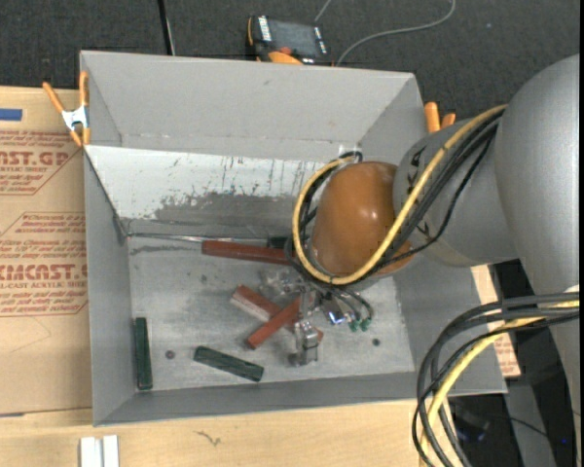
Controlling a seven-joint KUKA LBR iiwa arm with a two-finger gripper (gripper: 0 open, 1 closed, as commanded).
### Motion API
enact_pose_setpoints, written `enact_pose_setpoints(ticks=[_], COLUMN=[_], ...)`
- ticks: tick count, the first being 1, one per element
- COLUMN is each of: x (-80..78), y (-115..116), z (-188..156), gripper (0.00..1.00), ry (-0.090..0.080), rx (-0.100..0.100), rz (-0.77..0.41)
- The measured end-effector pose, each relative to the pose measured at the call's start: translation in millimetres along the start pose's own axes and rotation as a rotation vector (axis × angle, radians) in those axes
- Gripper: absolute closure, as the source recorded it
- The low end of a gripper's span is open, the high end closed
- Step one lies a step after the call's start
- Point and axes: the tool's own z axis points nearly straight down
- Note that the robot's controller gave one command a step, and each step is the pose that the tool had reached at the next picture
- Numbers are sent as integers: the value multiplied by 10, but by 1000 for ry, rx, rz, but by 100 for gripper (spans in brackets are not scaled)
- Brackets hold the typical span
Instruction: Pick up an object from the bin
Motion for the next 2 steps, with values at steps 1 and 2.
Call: enact_pose_setpoints(ticks=[1, 2], x=[7, 87], y=[-18, 186], z=[-5, -1435], gripper=[100, 100], ry=[1, -5], rx=[1, 3], rz=[3, -178])
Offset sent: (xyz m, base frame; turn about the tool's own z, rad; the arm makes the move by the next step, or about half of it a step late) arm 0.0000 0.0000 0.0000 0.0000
